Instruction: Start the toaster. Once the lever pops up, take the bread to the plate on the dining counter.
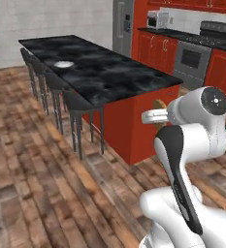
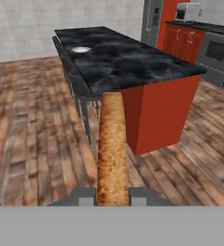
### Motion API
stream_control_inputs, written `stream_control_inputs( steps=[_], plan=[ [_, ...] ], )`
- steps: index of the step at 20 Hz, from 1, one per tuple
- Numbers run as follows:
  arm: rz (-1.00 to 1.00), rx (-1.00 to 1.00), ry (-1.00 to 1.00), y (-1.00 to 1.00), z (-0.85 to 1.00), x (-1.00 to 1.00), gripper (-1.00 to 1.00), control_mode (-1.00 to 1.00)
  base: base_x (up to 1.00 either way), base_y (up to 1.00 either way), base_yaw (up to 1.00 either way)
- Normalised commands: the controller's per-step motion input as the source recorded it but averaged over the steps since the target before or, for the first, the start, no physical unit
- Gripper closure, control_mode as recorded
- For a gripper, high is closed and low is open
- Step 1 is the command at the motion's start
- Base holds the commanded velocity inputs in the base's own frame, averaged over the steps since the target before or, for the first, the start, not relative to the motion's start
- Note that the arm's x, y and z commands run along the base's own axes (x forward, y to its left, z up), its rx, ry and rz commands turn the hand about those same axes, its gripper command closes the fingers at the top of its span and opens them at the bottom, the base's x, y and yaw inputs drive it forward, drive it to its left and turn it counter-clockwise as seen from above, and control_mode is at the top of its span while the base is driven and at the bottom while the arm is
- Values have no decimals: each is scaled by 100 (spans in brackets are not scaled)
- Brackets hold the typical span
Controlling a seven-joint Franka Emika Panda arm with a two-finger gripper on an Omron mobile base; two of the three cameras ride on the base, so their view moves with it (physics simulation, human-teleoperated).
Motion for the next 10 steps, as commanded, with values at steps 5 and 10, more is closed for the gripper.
stream_control_inputs(
  steps=[5, 10],
  plan=[
    [0, 0, 0, 0, 0, 0, 100, 100, 0, 73, -73],
    [0, 0, 0, 0, 0, 0, 100, 100, 0, 86, -70]
  ],
)
